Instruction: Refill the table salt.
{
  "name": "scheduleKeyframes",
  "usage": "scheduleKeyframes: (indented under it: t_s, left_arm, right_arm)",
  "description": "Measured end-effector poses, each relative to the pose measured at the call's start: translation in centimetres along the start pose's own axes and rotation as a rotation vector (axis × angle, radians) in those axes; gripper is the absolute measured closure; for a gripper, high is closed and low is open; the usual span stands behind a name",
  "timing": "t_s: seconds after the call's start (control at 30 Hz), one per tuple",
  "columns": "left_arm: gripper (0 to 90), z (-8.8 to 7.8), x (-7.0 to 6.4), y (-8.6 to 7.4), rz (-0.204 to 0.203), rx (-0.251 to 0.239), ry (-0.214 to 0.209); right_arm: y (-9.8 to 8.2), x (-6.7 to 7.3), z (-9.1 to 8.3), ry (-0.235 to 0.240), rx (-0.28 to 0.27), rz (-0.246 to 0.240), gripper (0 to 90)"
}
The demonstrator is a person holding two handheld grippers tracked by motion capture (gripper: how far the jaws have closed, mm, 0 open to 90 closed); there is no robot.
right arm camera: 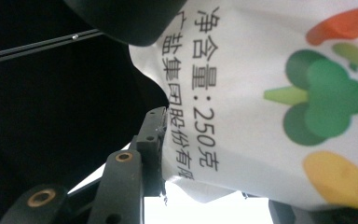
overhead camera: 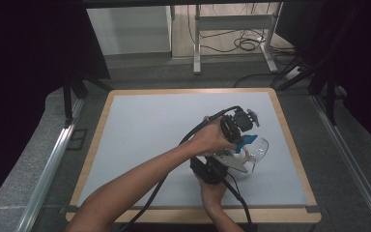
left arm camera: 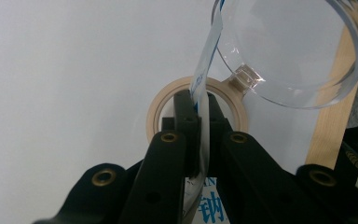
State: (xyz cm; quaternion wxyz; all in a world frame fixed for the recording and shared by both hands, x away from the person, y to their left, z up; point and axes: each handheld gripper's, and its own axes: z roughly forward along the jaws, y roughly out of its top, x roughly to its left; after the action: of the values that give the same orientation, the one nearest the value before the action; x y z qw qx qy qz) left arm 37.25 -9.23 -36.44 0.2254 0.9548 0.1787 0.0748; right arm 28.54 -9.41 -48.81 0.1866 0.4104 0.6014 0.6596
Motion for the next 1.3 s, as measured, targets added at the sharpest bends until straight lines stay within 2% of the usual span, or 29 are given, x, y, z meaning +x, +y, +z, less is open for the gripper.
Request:
scheduleKeyframes:
  t_s: [1.3]
  left_arm:
    - [89.9,-0.04,-0.01,-0.03,0.001,-0.001,-0.002]
  right_arm:
    - [0.0,0.11,-0.04,0.0,-0.003,-0.007,60.5]
